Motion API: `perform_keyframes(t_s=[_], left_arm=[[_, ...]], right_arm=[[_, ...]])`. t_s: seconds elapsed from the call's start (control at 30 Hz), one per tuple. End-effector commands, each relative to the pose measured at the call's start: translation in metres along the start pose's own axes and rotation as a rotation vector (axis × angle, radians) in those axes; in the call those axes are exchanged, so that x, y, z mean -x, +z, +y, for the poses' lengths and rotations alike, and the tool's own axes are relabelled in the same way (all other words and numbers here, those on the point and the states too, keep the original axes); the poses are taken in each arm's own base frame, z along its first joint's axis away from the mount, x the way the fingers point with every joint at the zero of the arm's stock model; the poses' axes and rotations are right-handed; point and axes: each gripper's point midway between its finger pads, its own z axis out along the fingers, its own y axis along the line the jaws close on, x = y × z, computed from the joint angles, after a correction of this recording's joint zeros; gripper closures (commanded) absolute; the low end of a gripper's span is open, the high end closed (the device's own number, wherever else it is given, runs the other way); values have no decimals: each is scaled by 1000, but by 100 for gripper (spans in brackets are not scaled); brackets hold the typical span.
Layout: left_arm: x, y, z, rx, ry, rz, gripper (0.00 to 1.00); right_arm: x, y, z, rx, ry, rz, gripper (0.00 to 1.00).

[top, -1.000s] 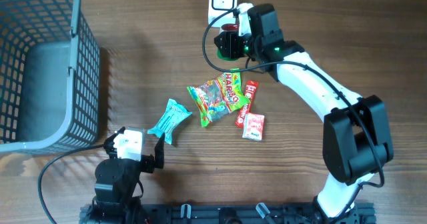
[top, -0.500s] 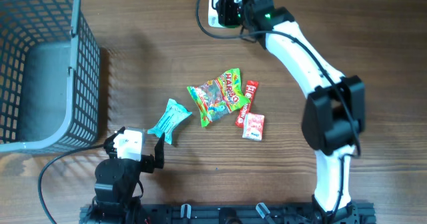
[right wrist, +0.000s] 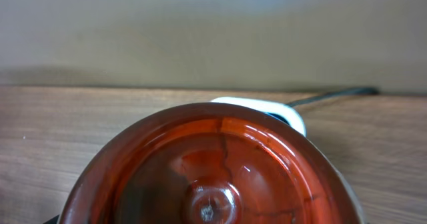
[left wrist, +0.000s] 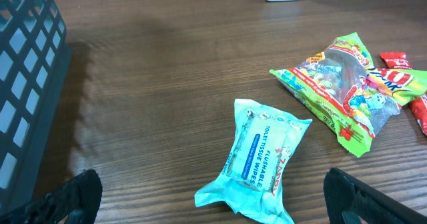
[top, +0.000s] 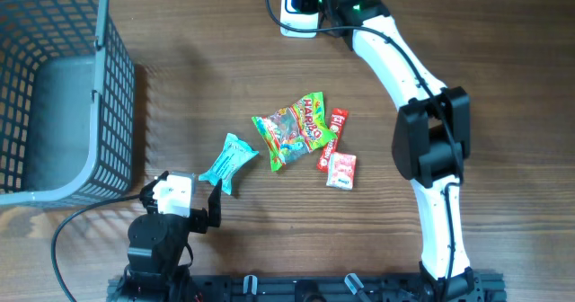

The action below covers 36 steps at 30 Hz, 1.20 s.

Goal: Scan the item barcode
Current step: 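Move the jar to the far right of the table and release it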

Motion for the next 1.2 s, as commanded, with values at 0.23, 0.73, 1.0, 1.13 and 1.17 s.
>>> perform_keyframes(t_s=[0.23,0.73,1.0,1.13,1.17], left_arm=[[-3,1,-1,-3,17,6,0],[-3,1,-1,-3,17,6,0],[-3,1,-1,-3,17,6,0],[-3,1,-1,-3,17,6,0],[-2,1,-1,-3,17,5,0]], right_arm=[[-9,19,7,73,111,7,40],[33,-113,-68,-70,217,247,49],[-28,-244,-322,-653,503,429,48],[-39,-284,-410,-762,641,317,38],[-52,-299,-436,-798,701,299,38]])
